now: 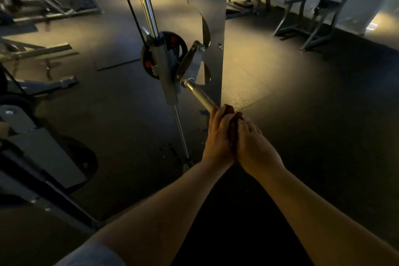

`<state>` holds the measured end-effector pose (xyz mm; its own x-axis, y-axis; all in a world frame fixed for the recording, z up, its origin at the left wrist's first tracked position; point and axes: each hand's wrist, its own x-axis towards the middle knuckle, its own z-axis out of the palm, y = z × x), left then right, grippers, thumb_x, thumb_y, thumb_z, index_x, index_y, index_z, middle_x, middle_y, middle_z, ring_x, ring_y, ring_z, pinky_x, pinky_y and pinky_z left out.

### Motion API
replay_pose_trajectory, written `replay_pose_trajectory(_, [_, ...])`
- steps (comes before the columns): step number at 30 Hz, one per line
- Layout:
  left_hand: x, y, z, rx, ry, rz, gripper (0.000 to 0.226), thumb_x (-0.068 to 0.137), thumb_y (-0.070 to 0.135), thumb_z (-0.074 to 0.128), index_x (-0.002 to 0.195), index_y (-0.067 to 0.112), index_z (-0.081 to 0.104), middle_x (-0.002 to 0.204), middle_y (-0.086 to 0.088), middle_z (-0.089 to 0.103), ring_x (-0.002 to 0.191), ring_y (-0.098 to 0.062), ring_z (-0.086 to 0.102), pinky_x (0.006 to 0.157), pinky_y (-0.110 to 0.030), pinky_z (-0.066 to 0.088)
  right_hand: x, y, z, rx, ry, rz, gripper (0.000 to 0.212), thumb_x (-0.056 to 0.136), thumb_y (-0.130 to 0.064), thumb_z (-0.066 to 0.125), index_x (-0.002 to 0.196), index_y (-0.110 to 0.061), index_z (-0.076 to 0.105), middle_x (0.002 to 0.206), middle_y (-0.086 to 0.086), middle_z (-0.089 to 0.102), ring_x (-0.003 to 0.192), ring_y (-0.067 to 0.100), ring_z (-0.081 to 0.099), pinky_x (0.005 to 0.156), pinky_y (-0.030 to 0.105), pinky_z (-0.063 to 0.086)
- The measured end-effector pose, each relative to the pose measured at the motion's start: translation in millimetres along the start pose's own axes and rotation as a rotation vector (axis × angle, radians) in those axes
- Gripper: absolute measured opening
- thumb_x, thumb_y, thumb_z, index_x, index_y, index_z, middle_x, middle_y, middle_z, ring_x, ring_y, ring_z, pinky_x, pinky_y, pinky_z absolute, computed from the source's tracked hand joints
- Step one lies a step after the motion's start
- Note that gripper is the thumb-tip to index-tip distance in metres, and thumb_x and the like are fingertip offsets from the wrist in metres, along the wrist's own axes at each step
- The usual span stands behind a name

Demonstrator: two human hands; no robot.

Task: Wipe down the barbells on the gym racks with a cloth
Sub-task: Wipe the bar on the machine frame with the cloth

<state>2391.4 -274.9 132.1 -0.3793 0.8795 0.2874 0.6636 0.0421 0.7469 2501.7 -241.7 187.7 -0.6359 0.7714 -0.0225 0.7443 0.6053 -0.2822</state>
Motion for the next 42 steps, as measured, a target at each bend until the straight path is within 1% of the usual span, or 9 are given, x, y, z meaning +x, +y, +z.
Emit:
replay_pose_trajectory(8, [15.1,4.3,-18.0,0.016,0.005,-0.081,0.07,0.086,0.047,0.06,0.149,0.025,0.04,0.165,0.004,0.017,0.155,-0.021,0.009,0.123,-0.052,0.027,4.3,1.2,-2.1,0.03,-0.007,-0.03,0.062,0.104,-0.024,0.047,0.159,-0.011,0.022,0.165,0.012,0.03,0.155,0.024,0.025,0.126,0.041,0.027])
replay_pose_trajectory(14, [-16.7,15.8,-2.6,-0.132,-0.003,-0.173,0.073,0.086,0.051,0.052,0.151,0.055,0.017,0.164,0.026,-0.005,0.156,-0.015,-0.004,0.125,-0.053,0.02,2.9,5.0,1.2,0.006,-0.002,-0.065,0.06,0.102,-0.026,0.047,0.156,-0.009,0.027,0.164,0.014,0.031,0.154,0.025,0.026,0.124,0.043,0.031])
replay_pose_trajectory(20, [19.3,-1.8,-31.4,0.159,-0.108,0.083,0.058,0.092,0.039,0.061,0.144,0.026,0.039,0.158,0.005,0.024,0.152,-0.032,0.022,0.118,-0.057,0.034,-0.1,4.2,1.9,0.025,0.001,-0.053,0.064,0.102,-0.027,0.054,0.157,-0.01,0.025,0.164,0.013,0.033,0.153,0.026,0.029,0.124,0.042,0.031])
replay_pose_trajectory(23, [44.2,-3.6,-40.1,0.206,-0.211,-0.002,0.04,0.102,0.033,0.055,0.139,0.019,0.051,0.156,0.0,0.034,0.153,-0.025,0.017,0.122,-0.055,0.027,-0.8,5.0,-0.1,0.016,0.016,-0.044,0.057,0.103,-0.028,0.051,0.154,-0.011,0.032,0.16,0.011,0.039,0.151,0.024,0.035,0.123,0.04,0.033])
replay_pose_trajectory(27, [18.0,-17.8,-23.8,0.32,-0.077,0.272,0.057,0.093,0.032,0.058,0.147,0.019,0.044,0.159,-0.009,0.033,0.155,-0.036,0.011,0.122,-0.058,0.021,-3.1,2.7,-2.1,-0.024,0.029,-0.058,0.054,0.104,-0.028,0.049,0.153,-0.012,0.033,0.159,0.011,0.041,0.15,0.023,0.036,0.125,0.037,0.029])
replay_pose_trajectory(32, [19.0,-39.4,-32.8,0.329,-0.138,0.347,0.061,0.101,0.039,0.043,0.159,0.026,0.029,0.167,0.001,0.021,0.157,-0.02,0.0,0.127,-0.051,0.014,-2.3,-4.5,-8.7,0.011,0.019,0.038,0.047,0.104,-0.027,0.05,0.148,-0.015,0.038,0.154,0.007,0.047,0.143,0.019,0.044,0.122,0.036,0.033])
replay_pose_trajectory(36, [59.0,-43.5,-51.8,0.219,-0.216,0.245,0.05,0.108,0.045,0.023,0.15,0.023,0.039,0.162,0.002,0.031,0.156,-0.012,-0.001,0.128,-0.044,0.009,17.3,-19.9,-13.3,0.081,0.026,0.182,0.026,0.106,-0.023,0.046,0.13,-0.016,0.048,0.127,0.004,0.061,0.11,0.015,0.062,0.097,0.03,0.049])
replay_pose_trajectory(39, [57.6,-48.4,-44.0,0.279,-0.203,0.298,0.049,0.106,0.039,0.041,0.152,0.022,0.037,0.16,-0.002,0.033,0.157,-0.022,0.003,0.126,-0.051,0.014,31.6,-36.0,-7.7,0.077,0.057,0.263,0.029,0.105,-0.025,0.046,0.133,-0.018,0.048,0.127,0.003,0.062,0.11,0.016,0.064,0.096,0.031,0.05])
replay_pose_trajectory(42, [35.8,-57.0,-36.3,0.402,-0.203,0.451,0.078,0.095,0.034,0.064,0.16,0.026,0.023,0.167,-0.007,0.02,0.157,-0.032,-0.003,0.126,-0.054,0.01,30.6,-46.4,-2.2,0.033,0.108,0.319,0.031,0.105,-0.031,0.047,0.134,-0.021,0.048,0.131,0.001,0.063,0.114,0.015,0.064,0.098,0.029,0.048])
